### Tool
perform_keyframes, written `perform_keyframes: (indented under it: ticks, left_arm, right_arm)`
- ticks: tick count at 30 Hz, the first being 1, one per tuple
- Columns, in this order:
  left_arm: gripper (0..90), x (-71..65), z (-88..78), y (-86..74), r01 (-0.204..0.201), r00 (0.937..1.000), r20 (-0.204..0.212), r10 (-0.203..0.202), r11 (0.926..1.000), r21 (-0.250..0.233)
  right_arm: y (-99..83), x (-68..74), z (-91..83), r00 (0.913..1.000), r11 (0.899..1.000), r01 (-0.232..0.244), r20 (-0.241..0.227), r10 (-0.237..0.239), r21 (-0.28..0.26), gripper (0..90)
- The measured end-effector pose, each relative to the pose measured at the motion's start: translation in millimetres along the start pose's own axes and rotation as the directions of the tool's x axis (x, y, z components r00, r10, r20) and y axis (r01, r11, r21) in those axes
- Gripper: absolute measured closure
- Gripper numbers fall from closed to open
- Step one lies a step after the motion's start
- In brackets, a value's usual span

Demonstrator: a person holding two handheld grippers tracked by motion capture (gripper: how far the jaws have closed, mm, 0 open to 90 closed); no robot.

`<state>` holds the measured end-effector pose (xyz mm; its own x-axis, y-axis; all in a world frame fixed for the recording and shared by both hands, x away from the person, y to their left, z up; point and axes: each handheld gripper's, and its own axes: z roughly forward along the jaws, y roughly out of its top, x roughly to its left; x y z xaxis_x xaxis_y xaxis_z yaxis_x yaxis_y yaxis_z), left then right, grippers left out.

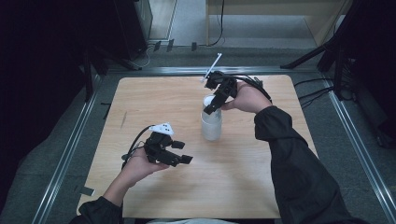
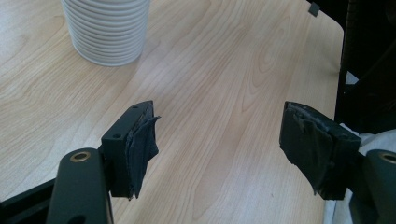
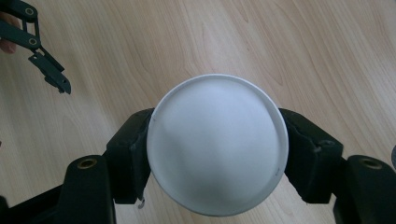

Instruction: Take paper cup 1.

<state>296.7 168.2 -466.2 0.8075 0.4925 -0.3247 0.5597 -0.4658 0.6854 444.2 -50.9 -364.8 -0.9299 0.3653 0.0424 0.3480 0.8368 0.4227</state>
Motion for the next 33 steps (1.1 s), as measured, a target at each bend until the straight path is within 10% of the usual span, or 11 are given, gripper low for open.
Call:
perform_keyframes:
  ticks: [33]
  left_arm:
    - [25.0, 9.8, 8.9, 8.3, -0.01, 0.9995, 0.031, 0.01, 0.9998, 0.019]
  right_arm:
    - [14.6, 12.3, -72.9, 0.9993, 0.996, -0.021, 0.028, 0.023, -0.085, 33.8]
